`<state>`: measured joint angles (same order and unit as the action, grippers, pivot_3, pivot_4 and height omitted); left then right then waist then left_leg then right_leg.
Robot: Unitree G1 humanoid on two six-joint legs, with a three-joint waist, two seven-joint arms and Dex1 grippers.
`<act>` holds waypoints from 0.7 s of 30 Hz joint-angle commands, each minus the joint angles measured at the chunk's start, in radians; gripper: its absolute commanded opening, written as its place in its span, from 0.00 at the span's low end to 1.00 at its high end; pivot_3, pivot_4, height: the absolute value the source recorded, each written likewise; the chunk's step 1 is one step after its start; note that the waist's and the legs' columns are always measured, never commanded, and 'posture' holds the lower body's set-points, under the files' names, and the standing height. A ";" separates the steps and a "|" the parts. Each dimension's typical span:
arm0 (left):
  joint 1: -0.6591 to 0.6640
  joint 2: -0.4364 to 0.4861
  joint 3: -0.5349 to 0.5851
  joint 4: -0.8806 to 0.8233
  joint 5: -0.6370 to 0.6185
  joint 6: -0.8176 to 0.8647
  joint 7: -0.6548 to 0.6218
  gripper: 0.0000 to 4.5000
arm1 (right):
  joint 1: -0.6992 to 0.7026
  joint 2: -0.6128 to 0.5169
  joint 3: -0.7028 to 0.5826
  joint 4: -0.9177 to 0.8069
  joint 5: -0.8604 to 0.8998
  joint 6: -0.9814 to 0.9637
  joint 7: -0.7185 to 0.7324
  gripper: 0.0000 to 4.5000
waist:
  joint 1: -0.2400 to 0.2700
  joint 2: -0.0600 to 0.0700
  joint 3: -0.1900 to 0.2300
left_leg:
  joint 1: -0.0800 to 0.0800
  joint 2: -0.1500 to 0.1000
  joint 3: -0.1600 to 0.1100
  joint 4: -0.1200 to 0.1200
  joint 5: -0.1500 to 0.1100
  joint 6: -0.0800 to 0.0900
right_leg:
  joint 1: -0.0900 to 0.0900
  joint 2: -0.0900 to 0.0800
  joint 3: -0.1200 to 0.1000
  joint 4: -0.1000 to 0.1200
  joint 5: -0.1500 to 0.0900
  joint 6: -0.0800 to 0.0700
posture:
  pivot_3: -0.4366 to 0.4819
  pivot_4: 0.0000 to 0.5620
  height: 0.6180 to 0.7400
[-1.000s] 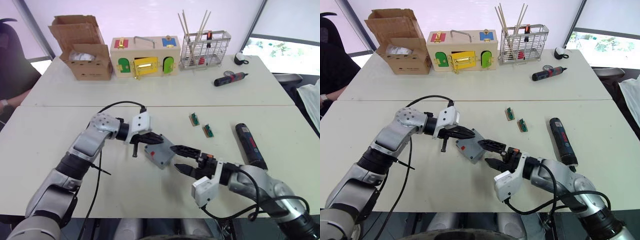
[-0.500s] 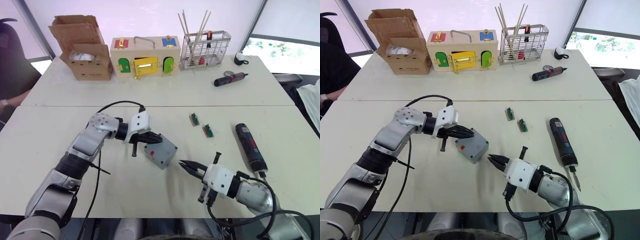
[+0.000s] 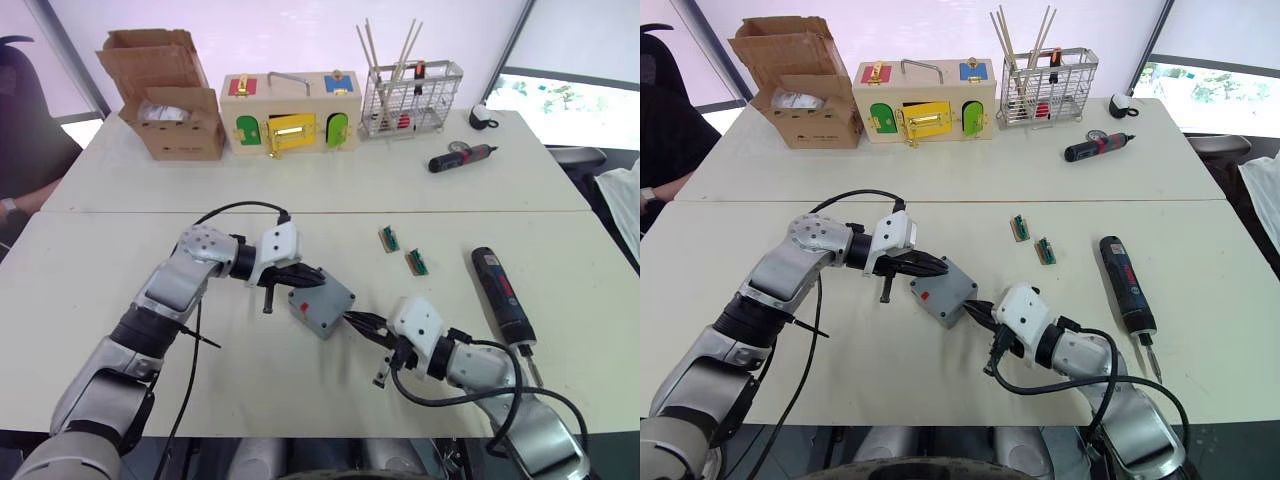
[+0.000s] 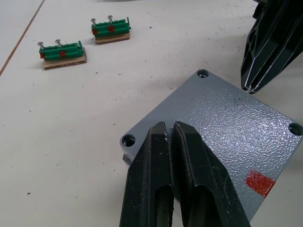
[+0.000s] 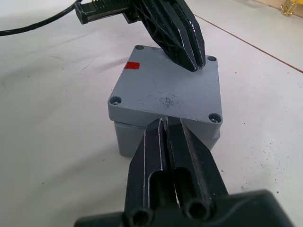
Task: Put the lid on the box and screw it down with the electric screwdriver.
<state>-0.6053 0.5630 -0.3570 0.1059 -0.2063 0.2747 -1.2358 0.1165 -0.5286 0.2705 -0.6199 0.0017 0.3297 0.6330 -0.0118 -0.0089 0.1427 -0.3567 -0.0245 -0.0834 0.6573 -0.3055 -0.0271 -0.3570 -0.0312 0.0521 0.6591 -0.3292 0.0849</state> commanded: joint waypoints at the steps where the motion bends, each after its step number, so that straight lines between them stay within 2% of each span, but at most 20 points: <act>1: 0.051 0.031 -0.054 0.061 0.078 0.047 0.003 0.04 | -0.015 0.004 0.004 -0.009 -0.002 0.006 -0.008 0.01 | 0.001 0.000 0.000 | 0.000 0.000 0.000 0.000 0.000 0.000 | 0.000 0.000 0.000 0.000 0.000 0.000 | 0.48 0.27 1.00; 21: 0.071 0.026 -0.041 -0.011 0.047 0.089 -0.014 0.04 | -0.019 -0.015 -0.040 0.005 0.018 -0.004 0.000 0.01 | 0.000 0.000 0.000 | -0.001 0.000 0.000 -0.009 0.000 0.000 | -0.001 0.000 0.000 -0.008 0.000 0.000 | 0.48 0.27 1.00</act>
<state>-0.5834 0.5721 -0.3367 0.0561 -0.2073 0.3162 -1.2369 0.0986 -0.5389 0.2491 -0.5923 0.0053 0.3423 0.6332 -0.0122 -0.0089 0.1430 -0.3574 -0.0245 -0.0834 0.6481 -0.3054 -0.0272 -0.3581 -0.0317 0.0516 0.6509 -0.3290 0.0849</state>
